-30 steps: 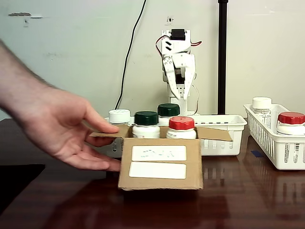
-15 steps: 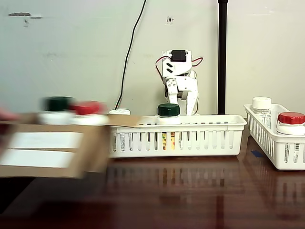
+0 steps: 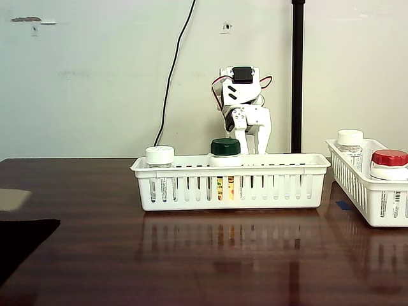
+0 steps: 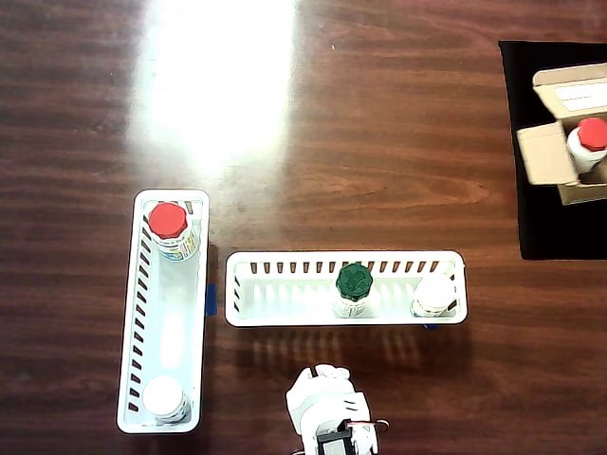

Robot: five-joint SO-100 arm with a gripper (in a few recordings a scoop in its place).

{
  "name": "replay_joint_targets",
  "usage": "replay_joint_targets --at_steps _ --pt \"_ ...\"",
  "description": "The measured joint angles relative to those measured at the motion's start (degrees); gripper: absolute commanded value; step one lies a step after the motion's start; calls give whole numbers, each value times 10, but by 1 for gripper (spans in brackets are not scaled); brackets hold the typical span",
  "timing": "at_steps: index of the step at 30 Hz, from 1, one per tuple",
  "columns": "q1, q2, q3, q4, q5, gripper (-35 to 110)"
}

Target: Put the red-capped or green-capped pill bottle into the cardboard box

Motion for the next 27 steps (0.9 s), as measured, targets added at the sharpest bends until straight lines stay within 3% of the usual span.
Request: replay_joint_targets --at_steps 11,27 --pt "-13 0 0 0 -186 2" --pt "-13 0 0 0 -274 2"
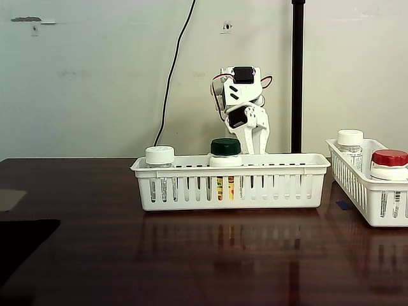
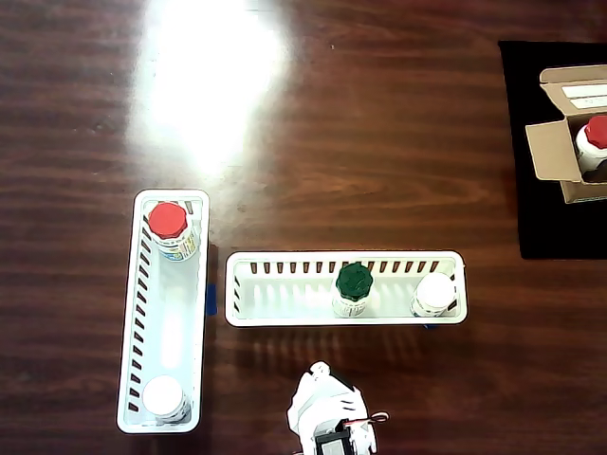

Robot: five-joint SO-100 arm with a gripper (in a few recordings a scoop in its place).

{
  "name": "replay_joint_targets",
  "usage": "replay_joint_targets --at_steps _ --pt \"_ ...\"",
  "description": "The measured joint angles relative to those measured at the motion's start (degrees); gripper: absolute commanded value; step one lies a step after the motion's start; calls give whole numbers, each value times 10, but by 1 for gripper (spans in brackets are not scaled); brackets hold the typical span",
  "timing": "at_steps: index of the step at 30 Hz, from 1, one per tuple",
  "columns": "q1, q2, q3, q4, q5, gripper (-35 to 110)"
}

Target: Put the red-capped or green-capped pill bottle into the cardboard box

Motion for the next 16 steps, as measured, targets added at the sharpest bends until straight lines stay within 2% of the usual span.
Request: replay_joint_targets --at_steps 16 --pt "-1 0 0 0 -23 2"
